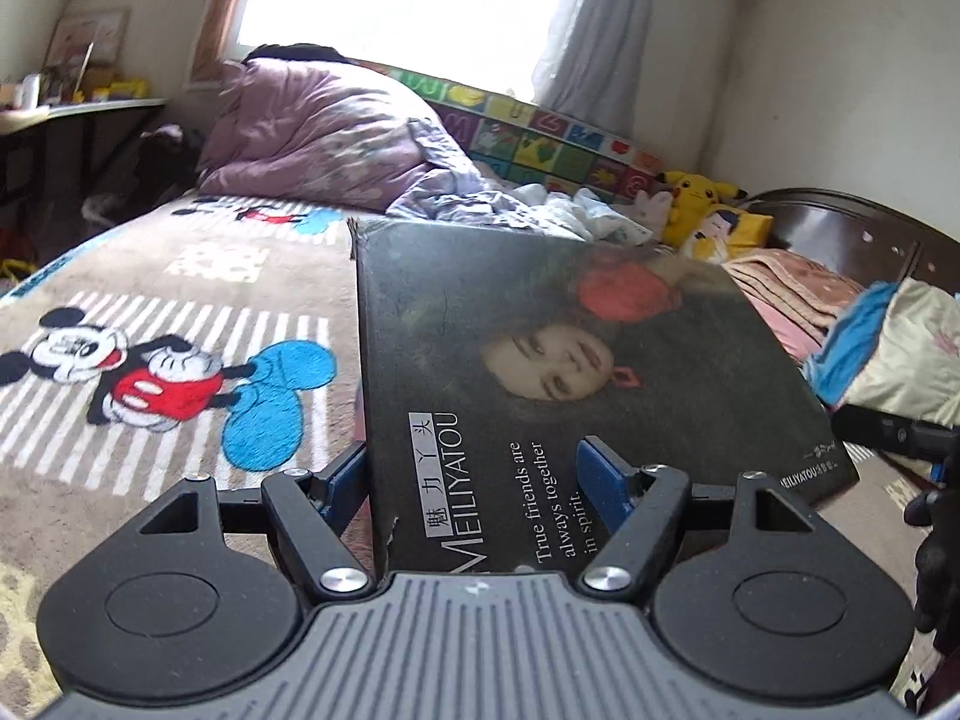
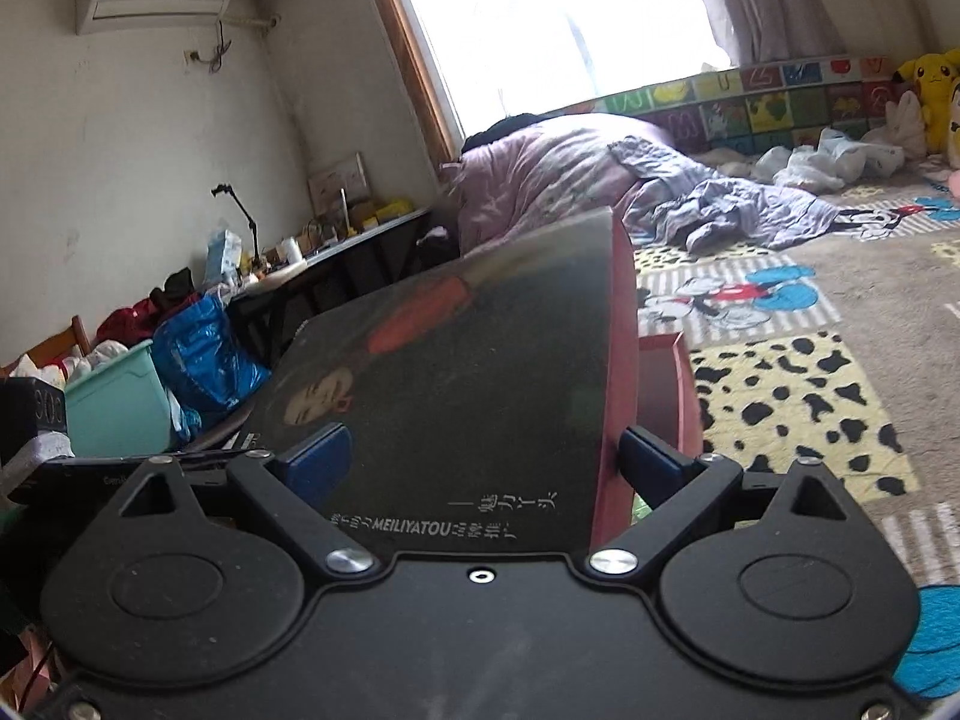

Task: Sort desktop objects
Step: 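Lift the black book off the bed with both tools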

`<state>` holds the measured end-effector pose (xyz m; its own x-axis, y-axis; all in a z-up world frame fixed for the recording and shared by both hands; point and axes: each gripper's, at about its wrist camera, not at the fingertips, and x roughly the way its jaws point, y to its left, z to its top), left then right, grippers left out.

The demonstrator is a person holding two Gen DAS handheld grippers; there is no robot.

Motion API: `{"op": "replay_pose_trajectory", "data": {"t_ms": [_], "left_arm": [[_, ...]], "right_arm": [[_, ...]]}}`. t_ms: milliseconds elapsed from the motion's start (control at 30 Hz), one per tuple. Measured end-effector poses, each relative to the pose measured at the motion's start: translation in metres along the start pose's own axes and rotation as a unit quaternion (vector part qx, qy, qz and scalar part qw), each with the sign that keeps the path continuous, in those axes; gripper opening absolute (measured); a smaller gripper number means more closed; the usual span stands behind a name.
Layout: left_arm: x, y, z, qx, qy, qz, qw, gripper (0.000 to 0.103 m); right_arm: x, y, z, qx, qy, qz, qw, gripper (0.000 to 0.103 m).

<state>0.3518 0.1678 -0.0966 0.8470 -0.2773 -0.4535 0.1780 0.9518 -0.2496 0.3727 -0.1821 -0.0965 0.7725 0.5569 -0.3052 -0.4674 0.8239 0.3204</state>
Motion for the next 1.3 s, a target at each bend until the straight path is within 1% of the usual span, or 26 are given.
{"op": "replay_pose_trajectory", "data": {"t_ms": [133, 333, 433, 500, 600, 700, 800, 833, 867, 900, 933, 1000, 1033, 1100, 1133, 1233, 1300], "left_arm": [[0.016, 0.004, 0.005, -0.010, 0.013, 0.003, 0.9999, 0.074], [0.041, 0.005, 0.014, -0.047, 0.039, 0.019, 0.9980, 0.075], [0.051, 0.000, 0.012, -0.055, 0.041, 0.030, 0.9972, 0.077], [0.055, -0.003, 0.011, -0.057, 0.040, 0.035, 0.9970, 0.082], [0.056, -0.003, 0.010, -0.060, 0.037, 0.039, 0.9968, 0.083], [0.053, -0.004, 0.009, -0.058, 0.026, 0.048, 0.9969, 0.083], [0.054, -0.018, 0.009, -0.027, 0.023, 0.049, 0.9982, 0.084], [0.055, -0.026, 0.009, -0.003, 0.027, 0.054, 0.9982, 0.084], [0.056, -0.030, 0.009, 0.010, 0.032, 0.060, 0.9977, 0.084], [0.057, -0.030, 0.010, 0.014, 0.036, 0.062, 0.9973, 0.085], [0.057, -0.030, 0.011, 0.017, 0.037, 0.069, 0.9968, 0.085], [0.053, -0.034, 0.010, 0.039, 0.022, 0.102, 0.9938, 0.085], [0.049, -0.039, 0.010, 0.057, 0.007, 0.115, 0.9917, 0.085], [0.044, -0.050, 0.009, 0.084, -0.016, 0.107, 0.9905, 0.085], [0.044, -0.056, 0.009, 0.095, -0.017, 0.095, 0.9908, 0.085], [0.051, -0.073, 0.006, 0.128, -0.004, 0.072, 0.9892, 0.085], [0.058, -0.078, 0.002, 0.136, 0.009, 0.073, 0.9879, 0.085]], "right_arm": [[0.015, -0.003, 0.000, 0.002, 0.010, -0.009, 1.000, 0.098], [0.033, -0.014, 0.010, 0.014, 0.023, -0.022, 0.999, 0.098], [0.034, -0.017, 0.012, 0.014, 0.017, -0.029, 0.999, 0.098], [0.032, -0.019, 0.011, 0.018, 0.011, -0.033, 0.999, 0.097], [0.027, -0.021, 0.006, 0.021, -0.002, -0.041, 0.999, 0.097], [0.024, -0.029, 0.002, 0.038, -0.003, -0.049, 0.998, 0.097], [0.020, -0.034, 0.002, 0.039, -0.015, -0.060, 0.997, 0.097], [0.023, -0.034, 0.003, 0.029, -0.010, -0.069, 0.997, 0.097], [0.027, -0.033, 0.004, 0.017, -0.001, -0.082, 0.996, 0.097], [0.030, -0.033, 0.005, 0.004, 0.007, -0.097, 0.995, 0.096], [0.032, -0.035, 0.005, 0.004, 0.015, -0.101, 0.995, 0.096], [0.033, -0.039, 0.006, 0.006, 0.016, -0.101, 0.995, 0.096], [0.032, -0.038, 0.008, 0.000, 0.014, -0.101, 0.995, 0.096], [0.026, -0.033, 0.011, -0.016, -0.002, -0.081, 0.997, 0.096], [0.027, -0.028, 0.012, -0.029, -0.002, -0.069, 0.997, 0.095], [0.035, -0.013, 0.015, -0.065, 0.014, -0.035, 0.997, 0.093], [0.043, -0.006, 0.014, -0.078, 0.029, -0.019, 0.996, 0.090]]}}
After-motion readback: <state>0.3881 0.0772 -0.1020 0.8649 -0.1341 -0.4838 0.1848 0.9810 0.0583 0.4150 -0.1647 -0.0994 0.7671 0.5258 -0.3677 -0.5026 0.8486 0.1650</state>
